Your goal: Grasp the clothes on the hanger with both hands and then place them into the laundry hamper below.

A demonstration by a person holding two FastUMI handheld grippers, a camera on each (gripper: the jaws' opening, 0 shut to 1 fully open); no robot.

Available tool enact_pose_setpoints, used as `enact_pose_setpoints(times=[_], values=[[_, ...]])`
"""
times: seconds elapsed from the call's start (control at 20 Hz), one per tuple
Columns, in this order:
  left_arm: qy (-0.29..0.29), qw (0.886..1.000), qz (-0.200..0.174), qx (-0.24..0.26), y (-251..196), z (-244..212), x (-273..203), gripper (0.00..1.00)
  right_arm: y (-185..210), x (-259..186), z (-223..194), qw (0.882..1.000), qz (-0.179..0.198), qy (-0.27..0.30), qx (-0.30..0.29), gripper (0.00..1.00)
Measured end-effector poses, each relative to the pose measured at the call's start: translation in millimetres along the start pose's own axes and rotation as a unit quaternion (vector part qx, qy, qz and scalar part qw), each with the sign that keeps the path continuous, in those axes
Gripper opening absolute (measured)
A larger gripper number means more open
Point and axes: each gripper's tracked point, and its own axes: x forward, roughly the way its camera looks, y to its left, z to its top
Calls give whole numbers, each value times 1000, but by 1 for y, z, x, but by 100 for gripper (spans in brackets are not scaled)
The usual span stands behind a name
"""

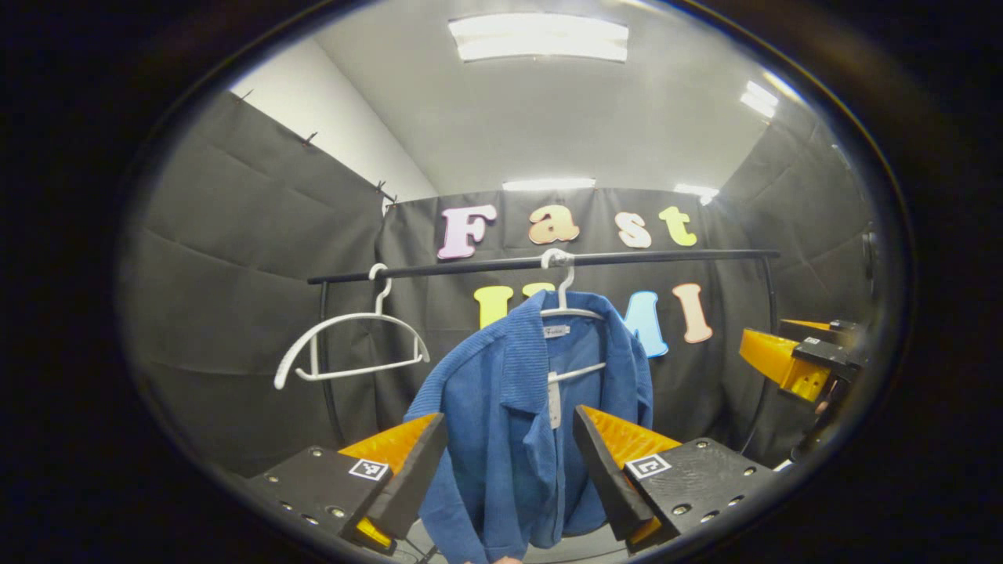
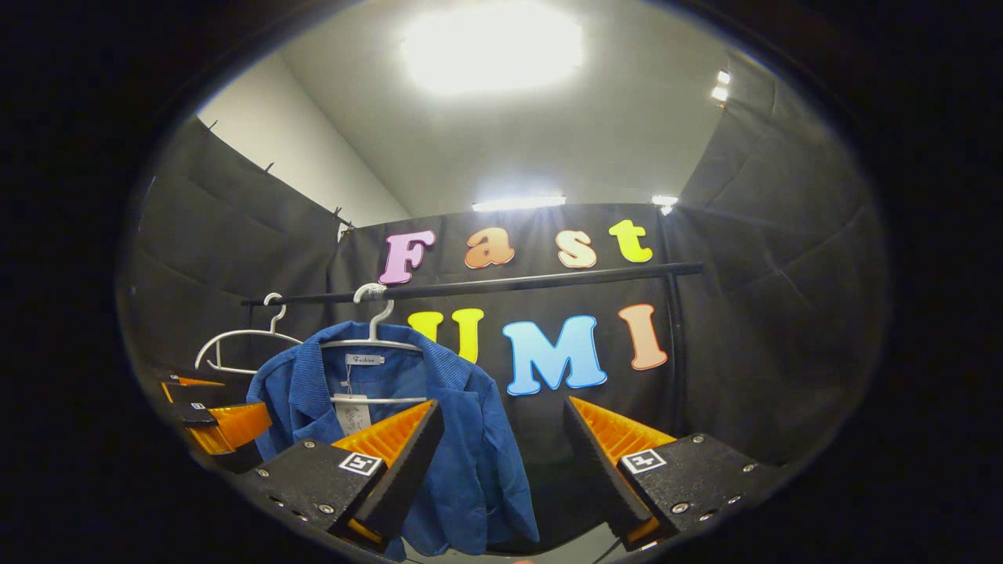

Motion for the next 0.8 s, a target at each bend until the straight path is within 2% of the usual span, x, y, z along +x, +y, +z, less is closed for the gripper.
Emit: enact_pose_setpoints(times=[0.25,0.3,0.35,0.6,0.8], values=[[8,999,32,6,-17,-14,47,99,5,40,-17,999,31,11,24,95],[15,999,37,4,-20,-20,54,93,6,47,-21,999,36,13,25,94],[23,999,43,4,-22,-26,61,99,10,55,-24,999,43,13,27,94],[47,995,80,20,-18,-50,93,99,26,88,-39,996,76,17,45,94],[57,993,100,10,-18,-65,109,99,39,108,-55,994,93,27,54,94]])
